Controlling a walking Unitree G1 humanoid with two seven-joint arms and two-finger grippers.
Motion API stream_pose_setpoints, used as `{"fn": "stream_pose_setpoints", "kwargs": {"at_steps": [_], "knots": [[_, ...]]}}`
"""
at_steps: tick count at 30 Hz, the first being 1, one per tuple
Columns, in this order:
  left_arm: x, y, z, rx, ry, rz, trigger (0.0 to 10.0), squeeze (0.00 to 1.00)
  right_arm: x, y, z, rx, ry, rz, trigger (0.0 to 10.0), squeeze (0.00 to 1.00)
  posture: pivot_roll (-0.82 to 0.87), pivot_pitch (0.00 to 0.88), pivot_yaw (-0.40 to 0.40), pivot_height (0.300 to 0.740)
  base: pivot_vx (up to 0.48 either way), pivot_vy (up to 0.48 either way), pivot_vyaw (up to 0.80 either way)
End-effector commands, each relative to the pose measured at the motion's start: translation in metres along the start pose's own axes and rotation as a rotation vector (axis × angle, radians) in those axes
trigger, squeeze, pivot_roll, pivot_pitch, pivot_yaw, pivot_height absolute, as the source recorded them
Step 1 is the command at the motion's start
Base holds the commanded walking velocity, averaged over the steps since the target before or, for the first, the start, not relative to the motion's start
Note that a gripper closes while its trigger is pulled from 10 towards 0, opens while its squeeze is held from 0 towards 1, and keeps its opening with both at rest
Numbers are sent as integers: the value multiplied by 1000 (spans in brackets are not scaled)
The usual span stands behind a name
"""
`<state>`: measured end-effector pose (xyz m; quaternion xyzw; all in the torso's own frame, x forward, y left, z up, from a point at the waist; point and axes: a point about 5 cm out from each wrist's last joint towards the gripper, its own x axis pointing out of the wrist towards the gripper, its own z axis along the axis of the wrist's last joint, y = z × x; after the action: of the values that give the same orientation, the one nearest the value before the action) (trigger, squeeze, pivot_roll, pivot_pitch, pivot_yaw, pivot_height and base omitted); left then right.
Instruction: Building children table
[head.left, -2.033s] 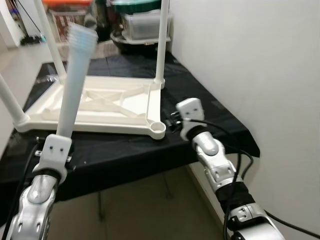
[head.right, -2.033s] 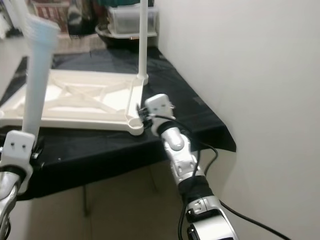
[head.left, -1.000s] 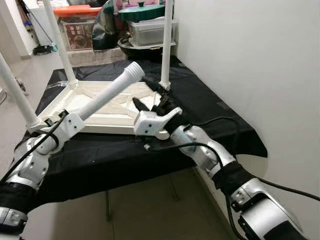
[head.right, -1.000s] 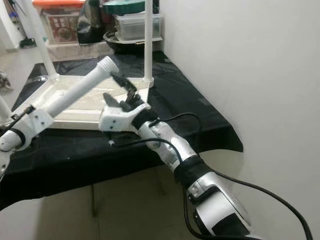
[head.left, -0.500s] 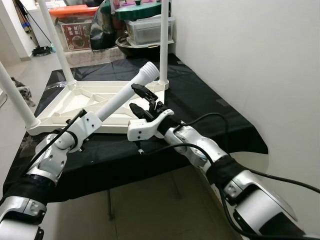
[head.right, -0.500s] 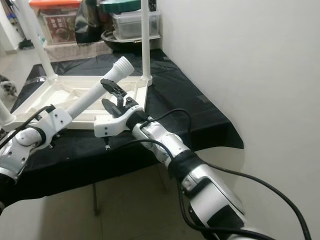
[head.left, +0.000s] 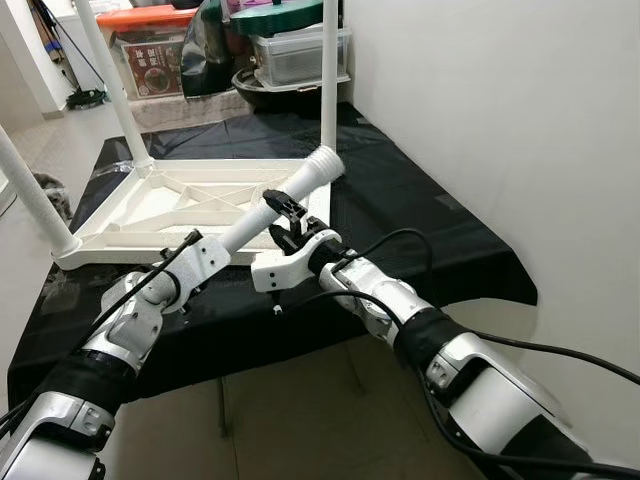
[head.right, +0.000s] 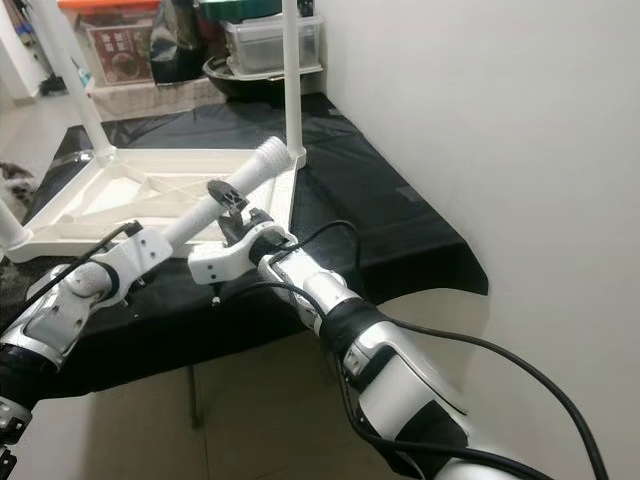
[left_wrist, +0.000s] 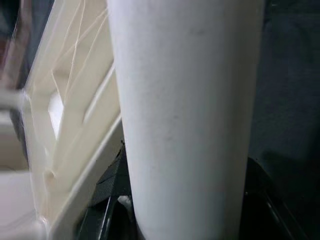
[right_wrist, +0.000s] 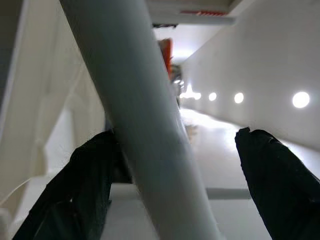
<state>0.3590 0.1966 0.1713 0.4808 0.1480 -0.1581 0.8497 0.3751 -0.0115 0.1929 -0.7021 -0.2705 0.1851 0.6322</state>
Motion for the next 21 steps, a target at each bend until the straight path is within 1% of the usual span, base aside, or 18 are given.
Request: {"fn": "stream_pose_setpoints", "kwargs": {"at_steps": [1,2,3,4,5,6,8,9,10,11,13,15,17,21], "knots": [[-1,1,4,120,-1,12,10000,0,5,-6,7,-3,-25,-3,10000,0,-33,55,40,734,0,0,0],[-2,3,3,203,7,33,10000,0,5,-5,7,8,-19,3,10000,0,-33,55,40,734,0,0,0],[-2,5,3,269,12,47,10000,0,6,-5,7,14,-16,3,10000,0,-33,55,40,734,0,0,0],[-3,7,3,304,16,54,10000,0,6,-5,6,22,-7,6,10000,0,-31,55,40,734,0,0,0],[-3,7,3,304,16,54,10000,0,6,-5,6,22,-7,6,10000,0,-31,55,40,734,0,0,0],[-4,8,4,331,19,63,10000,0,7,-5,5,31,3,14,10000,0,-31,55,40,734,0,0,0],[-6,11,1,423,39,82,10000,0,9,-7,2,66,36,25,10000,0,-30,53,42,734,0,0,0],[-6,11,1,423,39,82,10000,0,9,-7,2,66,36,25,10000,0,-30,53,42,734,0,0,0],[-6,11,0,449,47,85,10000,0,9,-7,1,73,43,29,10000,0,-30,53,42,734,0,0,0],[-6,11,0,449,47,85,10000,0,9,-7,1,73,43,29,10000,0,-30,53,42,734,0,0,0],[-6,10,-1,477,57,89,10000,0,10,-6,0,103,65,46,10000,0,-30,53,42,734,0,0,0],[-6,9,-1,485,58,90,10000,0,11,-6,0,111,72,51,10000,0,-30,53,42,734,0,0,0],[-5,5,2,504,51,89,10000,0,11,-3,0,150,101,79,10000,0,-30,52,39,734,0,0,0],[-4,2,5,516,45,88,10000,0,12,-1,0,179,120,98,10000,0,-30,52,39,734,0,0,0]]}}
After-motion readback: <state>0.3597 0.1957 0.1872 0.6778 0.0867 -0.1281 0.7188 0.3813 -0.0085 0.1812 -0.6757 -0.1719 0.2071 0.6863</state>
